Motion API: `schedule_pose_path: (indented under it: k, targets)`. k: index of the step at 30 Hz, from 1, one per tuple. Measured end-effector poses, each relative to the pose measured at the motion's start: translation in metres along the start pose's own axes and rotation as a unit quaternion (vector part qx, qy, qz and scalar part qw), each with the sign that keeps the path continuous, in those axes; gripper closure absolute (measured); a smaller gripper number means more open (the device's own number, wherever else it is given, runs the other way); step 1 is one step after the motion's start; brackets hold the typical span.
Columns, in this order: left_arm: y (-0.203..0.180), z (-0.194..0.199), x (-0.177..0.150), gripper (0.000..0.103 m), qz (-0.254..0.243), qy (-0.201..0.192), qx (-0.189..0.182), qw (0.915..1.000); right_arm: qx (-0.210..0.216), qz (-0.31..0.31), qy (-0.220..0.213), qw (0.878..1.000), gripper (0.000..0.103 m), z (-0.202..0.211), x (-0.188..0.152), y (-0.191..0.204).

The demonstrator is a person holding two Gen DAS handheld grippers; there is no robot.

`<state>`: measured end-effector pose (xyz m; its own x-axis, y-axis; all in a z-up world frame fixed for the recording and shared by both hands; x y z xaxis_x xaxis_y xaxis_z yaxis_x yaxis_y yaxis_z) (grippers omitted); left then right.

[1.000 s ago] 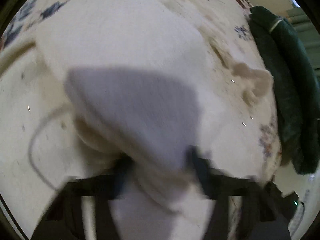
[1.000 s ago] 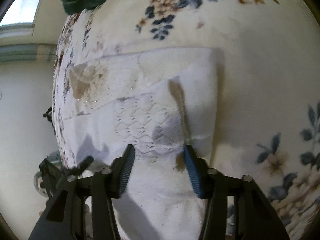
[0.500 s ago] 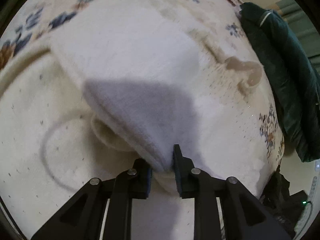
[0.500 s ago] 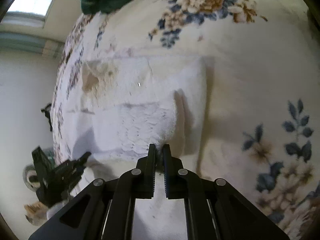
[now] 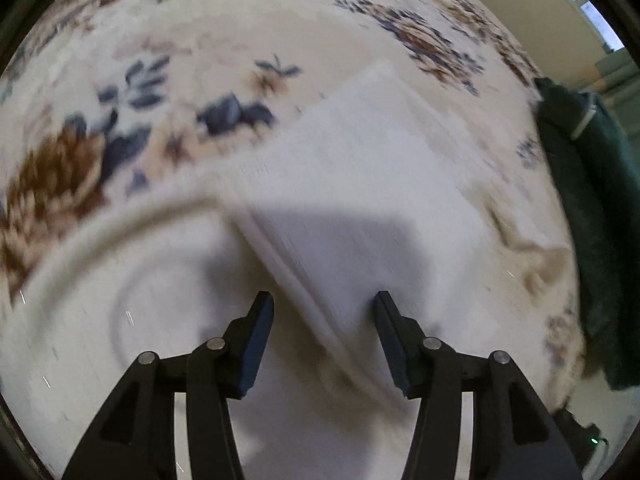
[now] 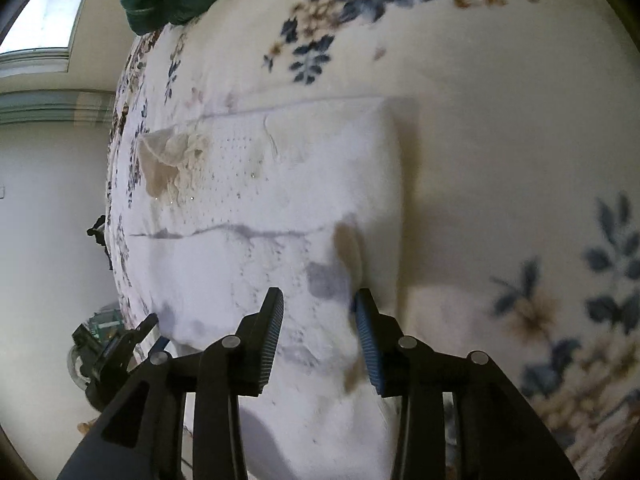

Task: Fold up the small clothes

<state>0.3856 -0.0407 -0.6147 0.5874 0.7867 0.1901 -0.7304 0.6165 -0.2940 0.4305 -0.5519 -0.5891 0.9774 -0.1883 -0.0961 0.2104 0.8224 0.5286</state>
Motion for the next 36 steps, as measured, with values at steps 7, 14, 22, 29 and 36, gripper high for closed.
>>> schedule_pose_path:
  k: [7,14,22,29,36]
  targets:
    - [0.007,-0.014,0.014,0.054,-0.023,0.005,0.03,0.9993,-0.054,0.024,-0.051,0.997,0.096,0.003,0.005,-0.002]
    - [0.021,0.034,-0.039,0.054,0.013,-0.007,0.017,0.9998,-0.039,0.02,-0.023,0.999,0.086,0.009,-0.007,0.0]
    - [0.014,-0.014,-0.06,0.054,0.02,0.03,0.038,0.9986,-0.024,0.004,-0.024,0.999,0.086,0.014,-0.029,0.0]
    - [0.012,-0.022,-0.018,0.054,-0.023,-0.017,0.099,0.9946,-0.05,0.017,-0.023,0.998,0.086,0.003,-0.031,0.002]
    - [0.02,0.005,-0.02,0.054,-0.064,-0.031,0.145,0.9869,-0.059,0.02,-0.014,0.998,0.086,0.002,-0.029,0.001]
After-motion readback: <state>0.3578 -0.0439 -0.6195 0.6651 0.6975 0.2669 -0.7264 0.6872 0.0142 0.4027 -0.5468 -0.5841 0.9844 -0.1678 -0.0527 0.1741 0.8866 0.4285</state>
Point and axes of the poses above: each gripper's, at about its wrist camera, not at the fingertips, and z roughly against the way its jaws point, y to its left, x to its top, the point moved 4 cm from there along -z, roughly the way its jaws point
